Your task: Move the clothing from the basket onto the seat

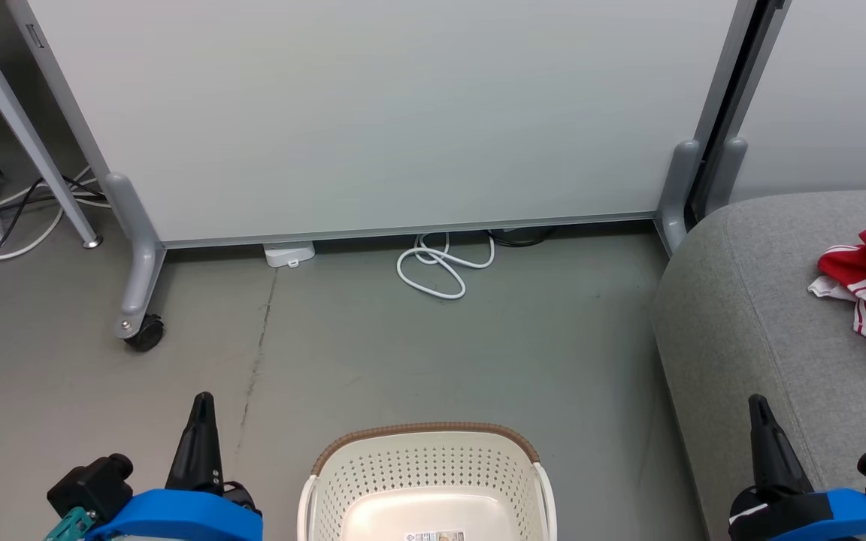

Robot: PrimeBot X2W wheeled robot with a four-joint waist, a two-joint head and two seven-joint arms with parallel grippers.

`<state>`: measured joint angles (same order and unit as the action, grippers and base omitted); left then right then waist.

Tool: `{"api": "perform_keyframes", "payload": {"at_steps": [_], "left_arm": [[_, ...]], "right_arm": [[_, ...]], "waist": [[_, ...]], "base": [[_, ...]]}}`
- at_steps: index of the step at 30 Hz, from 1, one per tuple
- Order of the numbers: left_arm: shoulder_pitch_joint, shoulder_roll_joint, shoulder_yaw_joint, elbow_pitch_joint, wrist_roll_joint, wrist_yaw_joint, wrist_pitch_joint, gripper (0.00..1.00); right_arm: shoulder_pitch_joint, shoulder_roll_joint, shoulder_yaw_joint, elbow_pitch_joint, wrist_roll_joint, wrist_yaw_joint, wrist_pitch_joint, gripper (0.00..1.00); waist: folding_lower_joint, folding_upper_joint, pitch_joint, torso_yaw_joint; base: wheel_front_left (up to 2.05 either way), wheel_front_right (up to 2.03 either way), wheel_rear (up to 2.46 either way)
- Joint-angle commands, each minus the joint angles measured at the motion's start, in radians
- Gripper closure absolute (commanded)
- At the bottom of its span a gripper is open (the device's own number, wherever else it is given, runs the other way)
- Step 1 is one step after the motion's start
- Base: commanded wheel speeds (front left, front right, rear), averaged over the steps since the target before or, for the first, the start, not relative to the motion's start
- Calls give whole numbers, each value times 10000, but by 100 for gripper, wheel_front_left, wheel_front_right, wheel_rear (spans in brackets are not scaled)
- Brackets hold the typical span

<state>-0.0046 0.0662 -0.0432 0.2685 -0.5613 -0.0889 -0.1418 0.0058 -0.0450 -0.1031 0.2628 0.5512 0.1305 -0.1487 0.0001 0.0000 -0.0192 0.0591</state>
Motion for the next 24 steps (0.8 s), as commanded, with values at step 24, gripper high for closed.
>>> {"api": "perform_keyframes", "payload": {"at_steps": [24], "left_arm": [[-605,-36,585,-205,-3634,-179,878,100]], "right_arm": [[-613,-52,-48,-190,3676,3,912,100]], "waist": [[-1,0,54,-144]], "base": [[0,0,0]]}}
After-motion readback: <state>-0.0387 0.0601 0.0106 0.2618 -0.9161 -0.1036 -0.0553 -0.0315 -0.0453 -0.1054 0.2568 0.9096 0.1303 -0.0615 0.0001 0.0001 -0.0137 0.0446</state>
